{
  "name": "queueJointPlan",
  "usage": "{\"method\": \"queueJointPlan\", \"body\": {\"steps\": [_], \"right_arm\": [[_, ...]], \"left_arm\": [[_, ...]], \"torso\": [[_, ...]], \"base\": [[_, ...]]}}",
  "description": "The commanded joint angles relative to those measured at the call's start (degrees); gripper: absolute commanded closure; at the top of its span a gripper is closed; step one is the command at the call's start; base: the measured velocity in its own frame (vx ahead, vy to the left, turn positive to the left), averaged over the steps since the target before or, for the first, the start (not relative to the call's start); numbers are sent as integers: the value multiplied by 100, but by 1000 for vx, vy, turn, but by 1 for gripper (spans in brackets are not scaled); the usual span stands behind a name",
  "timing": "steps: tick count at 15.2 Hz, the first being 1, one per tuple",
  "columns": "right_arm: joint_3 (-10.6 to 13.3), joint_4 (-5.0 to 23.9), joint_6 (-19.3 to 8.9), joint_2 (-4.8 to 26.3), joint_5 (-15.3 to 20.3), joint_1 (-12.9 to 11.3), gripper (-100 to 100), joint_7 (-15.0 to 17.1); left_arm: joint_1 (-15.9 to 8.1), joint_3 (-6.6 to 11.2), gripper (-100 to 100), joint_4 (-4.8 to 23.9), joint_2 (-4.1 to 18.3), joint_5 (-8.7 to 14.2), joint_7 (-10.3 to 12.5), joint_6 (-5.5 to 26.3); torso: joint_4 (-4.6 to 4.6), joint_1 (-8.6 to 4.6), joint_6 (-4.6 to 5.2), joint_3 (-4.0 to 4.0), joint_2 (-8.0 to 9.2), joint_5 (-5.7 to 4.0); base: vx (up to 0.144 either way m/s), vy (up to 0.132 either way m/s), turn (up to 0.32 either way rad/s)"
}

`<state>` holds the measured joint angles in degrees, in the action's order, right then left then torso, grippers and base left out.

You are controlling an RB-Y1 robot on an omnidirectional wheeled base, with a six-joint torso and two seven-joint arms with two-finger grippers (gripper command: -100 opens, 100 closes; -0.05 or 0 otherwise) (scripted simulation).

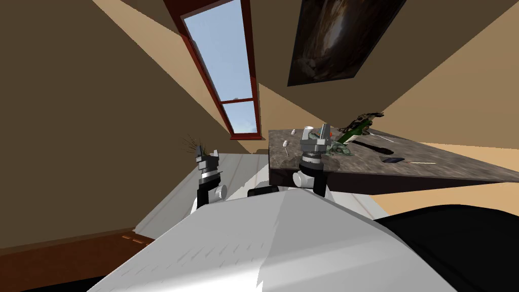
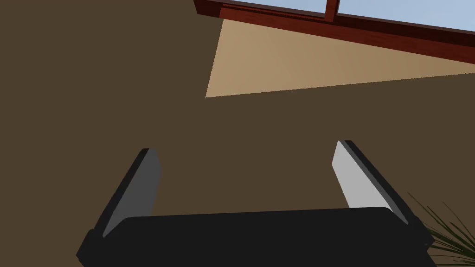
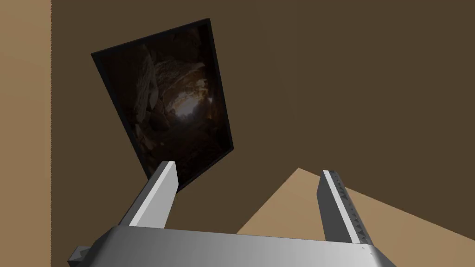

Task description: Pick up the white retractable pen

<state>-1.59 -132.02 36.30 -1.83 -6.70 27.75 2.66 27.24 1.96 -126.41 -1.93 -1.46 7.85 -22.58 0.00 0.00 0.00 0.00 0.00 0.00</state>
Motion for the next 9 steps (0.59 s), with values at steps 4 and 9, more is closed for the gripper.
{"method": "queueJointPlan", "body": {"steps": [4, 9], "right_arm": [[-118, 49, -310, 552, -4, -86, -100, 247], [-318, 158, -850, 1034, -25, -237, -100, 673]], "left_arm": [[-1, 0, 0, 0, 0, 0, 0, 0], [-1, 0, 0, 0, 0, 0, 0, 0]], "torso": [[3, -3, 0, 9, 16, 0], [4, -10, 0, 10, 17, -2]], "base": [[-42, -2, -6], [-42, -17, 4]]}}
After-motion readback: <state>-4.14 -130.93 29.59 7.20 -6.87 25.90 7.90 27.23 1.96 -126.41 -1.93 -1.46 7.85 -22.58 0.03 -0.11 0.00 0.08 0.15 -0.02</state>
